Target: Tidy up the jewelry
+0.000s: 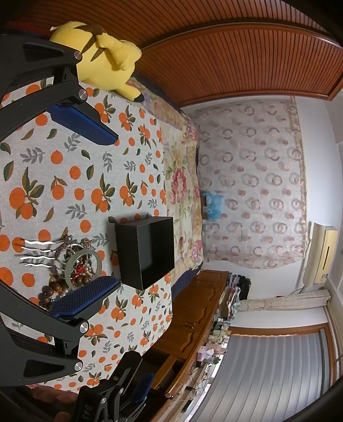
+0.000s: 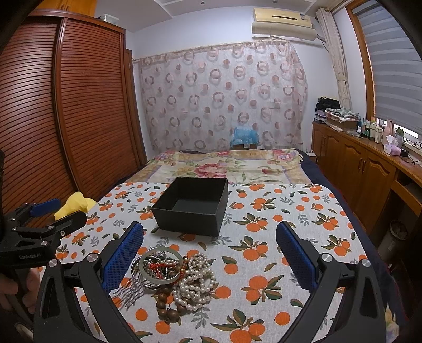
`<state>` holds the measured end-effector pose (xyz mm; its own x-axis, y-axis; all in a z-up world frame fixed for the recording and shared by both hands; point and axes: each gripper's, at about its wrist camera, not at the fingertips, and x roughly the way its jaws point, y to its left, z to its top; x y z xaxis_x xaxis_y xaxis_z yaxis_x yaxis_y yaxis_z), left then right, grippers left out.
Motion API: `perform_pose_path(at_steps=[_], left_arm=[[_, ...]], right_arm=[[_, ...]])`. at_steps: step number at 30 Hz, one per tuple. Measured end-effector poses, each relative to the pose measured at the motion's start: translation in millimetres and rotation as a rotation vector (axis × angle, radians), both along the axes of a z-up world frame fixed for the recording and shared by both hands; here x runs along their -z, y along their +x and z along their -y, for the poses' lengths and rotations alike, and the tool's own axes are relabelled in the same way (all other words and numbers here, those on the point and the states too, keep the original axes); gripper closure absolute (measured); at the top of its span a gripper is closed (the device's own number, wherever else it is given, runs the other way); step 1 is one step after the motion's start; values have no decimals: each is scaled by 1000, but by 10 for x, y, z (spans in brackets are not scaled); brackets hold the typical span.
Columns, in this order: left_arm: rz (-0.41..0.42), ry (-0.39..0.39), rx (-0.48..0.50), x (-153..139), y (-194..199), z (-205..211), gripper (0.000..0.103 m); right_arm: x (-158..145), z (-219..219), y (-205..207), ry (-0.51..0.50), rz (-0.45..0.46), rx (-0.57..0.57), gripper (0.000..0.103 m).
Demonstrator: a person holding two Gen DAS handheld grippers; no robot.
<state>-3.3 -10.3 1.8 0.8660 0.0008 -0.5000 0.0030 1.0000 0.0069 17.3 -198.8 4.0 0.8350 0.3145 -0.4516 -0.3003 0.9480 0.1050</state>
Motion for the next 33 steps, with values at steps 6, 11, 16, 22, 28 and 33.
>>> perform_pose_path(at_steps=[6, 11, 16, 22, 28, 33], left_arm=[[1, 1, 0, 3, -3, 2, 7], [1, 0, 0, 4, -6, 9, 7], [1, 1, 0, 7, -4, 5, 7], [0, 1, 1, -21, -15, -6, 7], [-4, 0, 4, 3, -8, -25, 7], [-5, -1, 7, 4, -21, -23, 7]], right_arm=[[8, 0, -19, 1, 0, -2, 2], [-23, -4, -1, 2, 1, 1, 2], [-45, -2, -39, 2, 3, 1, 2], [-57, -11, -3, 3, 3, 1, 2], [-37, -11, -5, 3, 4, 1, 2], [-30, -11, -8, 3, 6, 1, 2]])
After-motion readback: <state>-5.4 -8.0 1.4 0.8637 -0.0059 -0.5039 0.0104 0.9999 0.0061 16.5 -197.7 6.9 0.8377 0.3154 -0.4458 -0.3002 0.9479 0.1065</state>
